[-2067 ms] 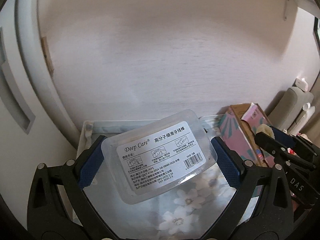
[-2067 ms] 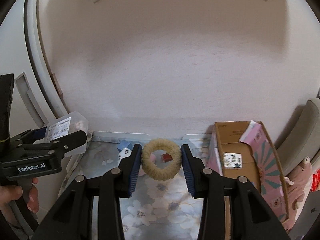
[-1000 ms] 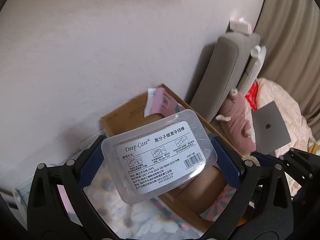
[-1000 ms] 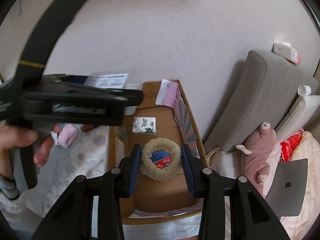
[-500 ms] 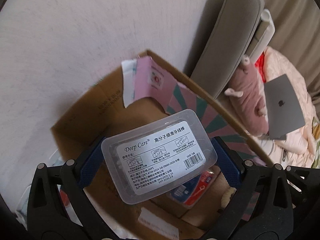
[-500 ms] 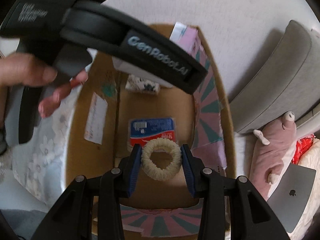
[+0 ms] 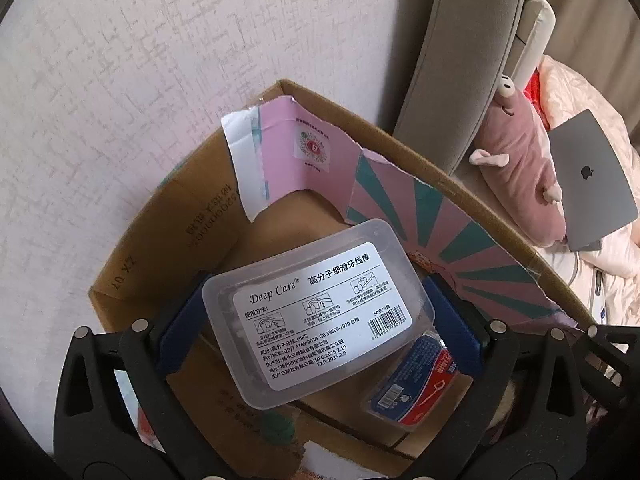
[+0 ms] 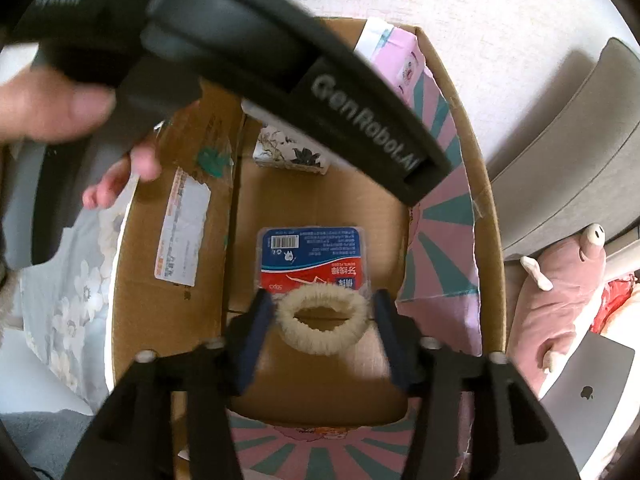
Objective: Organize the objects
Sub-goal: 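Open both tools to drop the clear box and hair tie into the box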
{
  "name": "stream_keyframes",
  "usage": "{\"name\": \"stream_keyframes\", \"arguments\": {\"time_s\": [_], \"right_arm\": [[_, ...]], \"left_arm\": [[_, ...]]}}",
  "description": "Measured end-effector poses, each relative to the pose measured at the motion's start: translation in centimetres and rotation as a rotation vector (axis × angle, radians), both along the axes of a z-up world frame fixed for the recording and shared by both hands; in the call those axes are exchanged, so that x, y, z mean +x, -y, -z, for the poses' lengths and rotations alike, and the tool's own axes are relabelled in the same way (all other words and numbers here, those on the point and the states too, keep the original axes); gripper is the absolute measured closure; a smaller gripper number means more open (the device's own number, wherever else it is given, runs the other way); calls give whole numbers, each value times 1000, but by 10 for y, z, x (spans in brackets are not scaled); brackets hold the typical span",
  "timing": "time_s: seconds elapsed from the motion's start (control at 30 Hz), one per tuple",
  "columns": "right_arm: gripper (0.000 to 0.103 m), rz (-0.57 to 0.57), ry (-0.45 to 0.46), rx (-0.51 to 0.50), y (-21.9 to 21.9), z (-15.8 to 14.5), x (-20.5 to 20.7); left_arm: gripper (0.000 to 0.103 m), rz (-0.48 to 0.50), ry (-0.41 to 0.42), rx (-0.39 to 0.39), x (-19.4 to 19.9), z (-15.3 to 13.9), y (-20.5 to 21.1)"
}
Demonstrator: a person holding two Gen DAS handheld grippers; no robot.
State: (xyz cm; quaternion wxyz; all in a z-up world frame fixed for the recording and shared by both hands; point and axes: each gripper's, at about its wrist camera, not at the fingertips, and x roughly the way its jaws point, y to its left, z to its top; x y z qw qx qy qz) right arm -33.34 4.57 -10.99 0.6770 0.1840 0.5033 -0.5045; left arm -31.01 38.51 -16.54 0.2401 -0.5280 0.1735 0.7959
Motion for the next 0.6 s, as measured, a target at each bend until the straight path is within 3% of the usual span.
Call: {"name": "stream_keyframes", "arguments": {"time_s": [0.03,0.07,0.13,0.6], "right_arm": [[34,-7,9,-3,-2,0,1],[17,-14,12,-16,-5,-1,4],[6,-22,7,-22,-8,0,6],[6,-3,6,-62,-33,-24,8]], "left_arm": [[1,-3,0,-2,-1,-2,0],[1,-3,-5,-2,-1,-3,1],[1,0,-17,6,-1,-8,2],[1,23,-5,23,11,-26,12]]}}
